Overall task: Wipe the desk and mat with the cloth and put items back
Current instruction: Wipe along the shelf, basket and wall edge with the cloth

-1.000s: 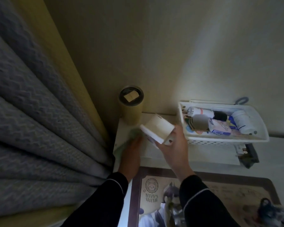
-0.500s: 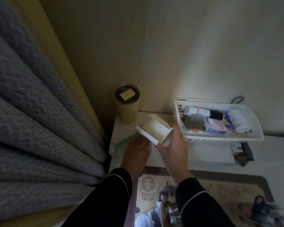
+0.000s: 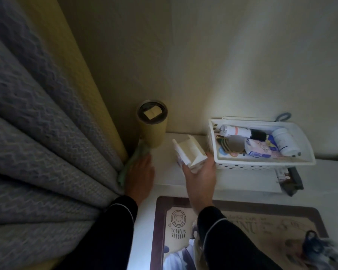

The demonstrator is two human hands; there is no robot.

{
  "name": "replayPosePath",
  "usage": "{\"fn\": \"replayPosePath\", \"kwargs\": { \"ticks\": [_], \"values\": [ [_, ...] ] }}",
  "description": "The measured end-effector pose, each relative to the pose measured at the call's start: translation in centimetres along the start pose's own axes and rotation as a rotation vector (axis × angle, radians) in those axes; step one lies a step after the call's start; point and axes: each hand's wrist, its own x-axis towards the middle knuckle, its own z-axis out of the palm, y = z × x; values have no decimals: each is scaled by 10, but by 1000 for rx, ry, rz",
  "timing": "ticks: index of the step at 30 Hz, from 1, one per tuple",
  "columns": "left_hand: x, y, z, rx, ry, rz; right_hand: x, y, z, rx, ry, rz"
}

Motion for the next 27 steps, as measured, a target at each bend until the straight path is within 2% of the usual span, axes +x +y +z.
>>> {"fn": "replayPosePath", "kwargs": {
  "ticks": [1,2,3,4,7,9,12,14,18,20,23,24,27],
  "values": [
    [4,-3,0,-29,3,-166,-5,3,-3,-12,-4,-10],
    [6,1,2,-42,15,-252,-9,7,-4,-21,-1,-7],
    [6,11,6,-41,11,-262,-13,10,-6,-21,10,9],
    [4,23,10,-31,6,-200,-16,12,-7,-12,26,30],
    [-12,50,19,-61,-12,187,-18,15,-10,8,45,61],
    [-10,44,16,-164,-4,327,-19,13,-15,-7,-7,51],
    [-1,18,6,-248,-5,217,-23,0,-24,-63,-53,6],
    [0,5,2,-250,88,108,-30,-16,-31,-176,-31,-43],
    [-4,1,9,-95,100,190,-42,-59,-35,-290,55,-208],
    [-3,8,12,-69,54,103,-34,-84,-28,-298,33,-290],
    [-5,31,12,-319,77,-26,0,-114,-7,-300,-108,-352],
    [-7,38,13,-372,80,21,13,-123,1,-284,-152,-366],
    [-11,47,13,-252,45,266,42,-147,28,-235,-247,-383]
  ]
}}
